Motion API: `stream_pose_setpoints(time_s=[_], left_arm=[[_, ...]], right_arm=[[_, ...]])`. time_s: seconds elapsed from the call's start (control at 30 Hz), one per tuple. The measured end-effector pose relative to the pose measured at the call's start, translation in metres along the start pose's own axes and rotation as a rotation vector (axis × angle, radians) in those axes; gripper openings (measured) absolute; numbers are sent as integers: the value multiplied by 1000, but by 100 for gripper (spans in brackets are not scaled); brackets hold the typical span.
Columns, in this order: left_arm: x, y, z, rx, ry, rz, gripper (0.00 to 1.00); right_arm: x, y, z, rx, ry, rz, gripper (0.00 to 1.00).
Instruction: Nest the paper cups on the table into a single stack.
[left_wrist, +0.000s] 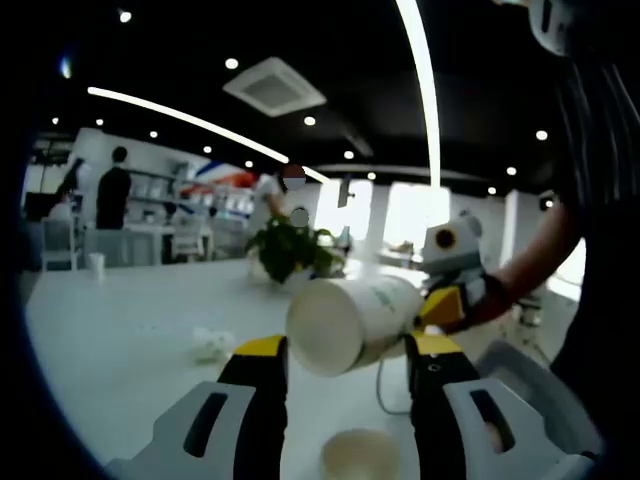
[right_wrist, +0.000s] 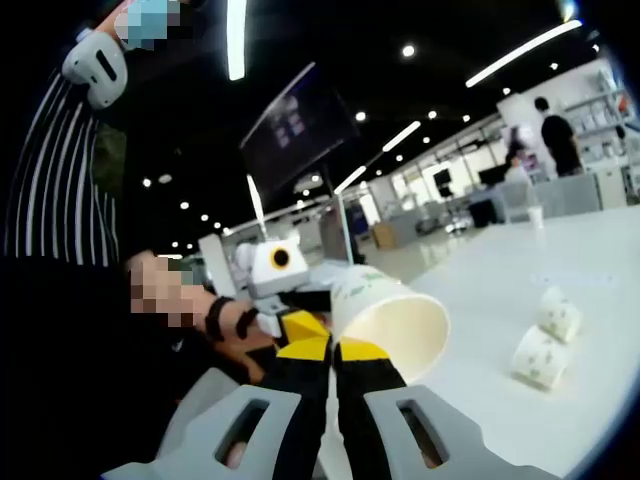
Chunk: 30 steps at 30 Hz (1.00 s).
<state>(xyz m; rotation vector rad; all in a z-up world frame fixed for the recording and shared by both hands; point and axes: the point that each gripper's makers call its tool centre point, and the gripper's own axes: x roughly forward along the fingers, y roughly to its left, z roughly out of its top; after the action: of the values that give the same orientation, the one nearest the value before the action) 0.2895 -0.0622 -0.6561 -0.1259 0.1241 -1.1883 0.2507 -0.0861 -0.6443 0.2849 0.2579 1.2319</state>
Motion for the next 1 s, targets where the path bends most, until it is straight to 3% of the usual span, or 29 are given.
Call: stream_pose_setpoints(time_s=[0.3, 0.67, 0.83, 1.0], left_arm=[[-5, 1, 0, 28, -8, 15, 51], [-12, -3, -5, 43, 6, 25, 59], [-15, -5, -10, 57, 16, 26, 69], [-16, -8, -16, 39, 23, 29, 89]], right_arm=[[2, 9, 5, -45, 45, 35, 0], [7, 19, -5, -118, 159, 75, 0], [8, 21, -12, -171, 236, 89, 0], [10, 26, -14, -199, 273, 111, 0]])
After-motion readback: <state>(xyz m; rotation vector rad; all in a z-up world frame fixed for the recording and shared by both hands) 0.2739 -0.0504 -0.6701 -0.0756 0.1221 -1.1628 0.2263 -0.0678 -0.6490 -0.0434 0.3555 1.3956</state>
